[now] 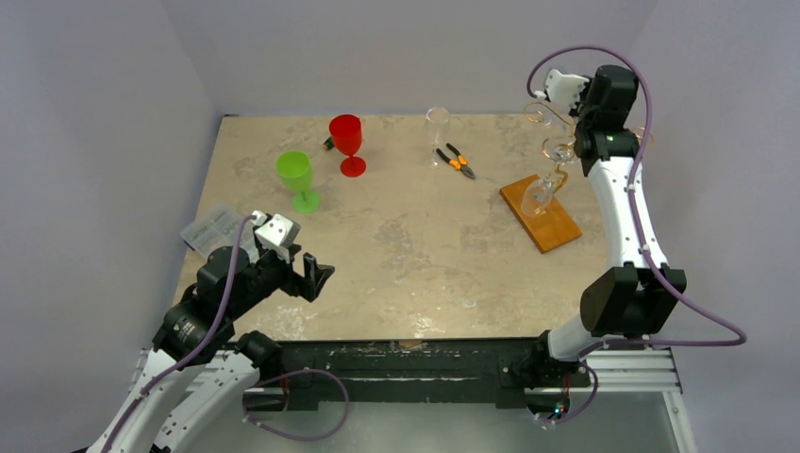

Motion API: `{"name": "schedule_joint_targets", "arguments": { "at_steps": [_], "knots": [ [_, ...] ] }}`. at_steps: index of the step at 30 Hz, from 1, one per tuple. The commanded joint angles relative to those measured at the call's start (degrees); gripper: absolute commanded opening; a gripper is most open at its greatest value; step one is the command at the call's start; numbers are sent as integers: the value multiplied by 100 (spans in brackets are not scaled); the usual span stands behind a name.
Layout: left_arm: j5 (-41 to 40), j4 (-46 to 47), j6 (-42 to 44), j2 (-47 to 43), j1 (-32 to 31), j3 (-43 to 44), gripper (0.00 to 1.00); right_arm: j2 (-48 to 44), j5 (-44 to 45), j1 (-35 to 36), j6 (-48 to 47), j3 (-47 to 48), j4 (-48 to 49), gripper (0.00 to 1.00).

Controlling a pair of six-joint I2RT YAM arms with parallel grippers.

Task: Place the wine glass upside down on the wine glass rack
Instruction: Turn the wine glass upside down at the wine rack.

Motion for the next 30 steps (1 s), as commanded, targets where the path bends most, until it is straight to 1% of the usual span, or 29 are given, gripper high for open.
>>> {"name": "schedule_joint_targets", "arguments": {
  "at_steps": [1,20,30],
  "knots": [
    [53,235,79,-1,32,-18,86,-284,-32,30,68,95,15,0],
    [53,232,79,-10,34,-17,86,103,-111,25,326,518,-205,3],
    [52,237,79,-10,35,-17,86,209,-137,25,475,655,-354,7]
  ]
}}
